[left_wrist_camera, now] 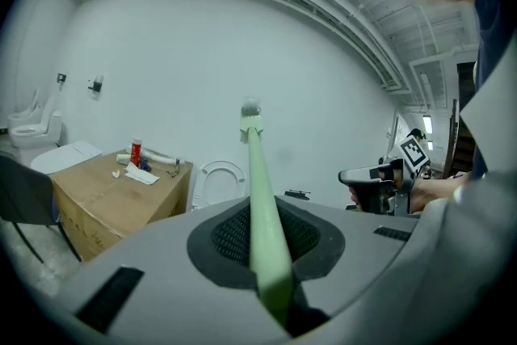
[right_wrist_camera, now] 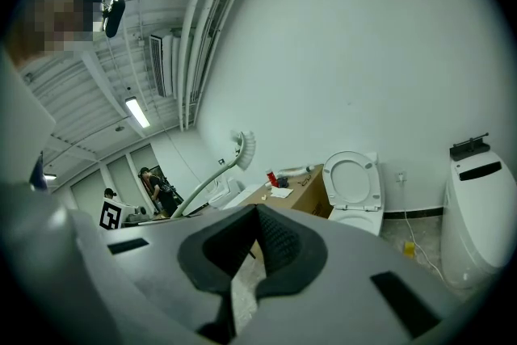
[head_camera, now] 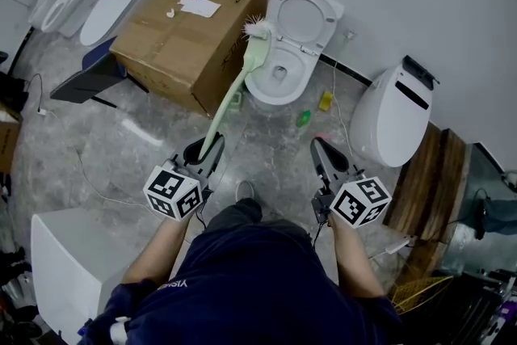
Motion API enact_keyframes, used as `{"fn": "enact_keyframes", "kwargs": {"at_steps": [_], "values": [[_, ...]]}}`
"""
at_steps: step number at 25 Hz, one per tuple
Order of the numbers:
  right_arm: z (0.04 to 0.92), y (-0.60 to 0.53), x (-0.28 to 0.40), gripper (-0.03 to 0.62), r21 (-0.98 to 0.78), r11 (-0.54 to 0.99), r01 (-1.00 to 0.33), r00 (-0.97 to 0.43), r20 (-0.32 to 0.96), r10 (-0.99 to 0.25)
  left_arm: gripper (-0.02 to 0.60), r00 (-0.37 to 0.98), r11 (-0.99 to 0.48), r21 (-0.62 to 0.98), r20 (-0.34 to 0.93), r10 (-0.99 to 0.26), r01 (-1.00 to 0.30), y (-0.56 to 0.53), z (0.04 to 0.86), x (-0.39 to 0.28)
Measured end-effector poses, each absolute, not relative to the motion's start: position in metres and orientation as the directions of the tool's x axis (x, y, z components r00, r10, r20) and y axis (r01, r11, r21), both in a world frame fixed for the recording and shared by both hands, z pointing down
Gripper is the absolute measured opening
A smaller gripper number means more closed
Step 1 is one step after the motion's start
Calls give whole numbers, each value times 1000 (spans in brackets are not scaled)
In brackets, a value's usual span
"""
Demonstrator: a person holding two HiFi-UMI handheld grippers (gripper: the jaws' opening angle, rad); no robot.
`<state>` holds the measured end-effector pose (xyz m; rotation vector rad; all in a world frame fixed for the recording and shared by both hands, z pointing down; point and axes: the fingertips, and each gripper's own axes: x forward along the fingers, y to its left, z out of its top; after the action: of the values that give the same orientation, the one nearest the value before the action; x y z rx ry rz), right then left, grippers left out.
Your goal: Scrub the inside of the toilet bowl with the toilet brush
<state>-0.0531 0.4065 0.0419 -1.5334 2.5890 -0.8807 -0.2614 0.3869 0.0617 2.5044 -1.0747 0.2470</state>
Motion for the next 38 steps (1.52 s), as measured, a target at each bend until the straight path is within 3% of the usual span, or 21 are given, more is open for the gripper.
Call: {"fn": "enact_keyframes", "kwargs": {"at_steps": [14,38], "values": [[42,359,-76,0,-454,347,-821,-496,265,-827,60,717,-666,270,309,-625,-696,336,62,-276],[59,257,-21,0,-486,345,-803,-511,262,-819,60,703,-657,257,335,-627,-708,237,70,-221]]}}
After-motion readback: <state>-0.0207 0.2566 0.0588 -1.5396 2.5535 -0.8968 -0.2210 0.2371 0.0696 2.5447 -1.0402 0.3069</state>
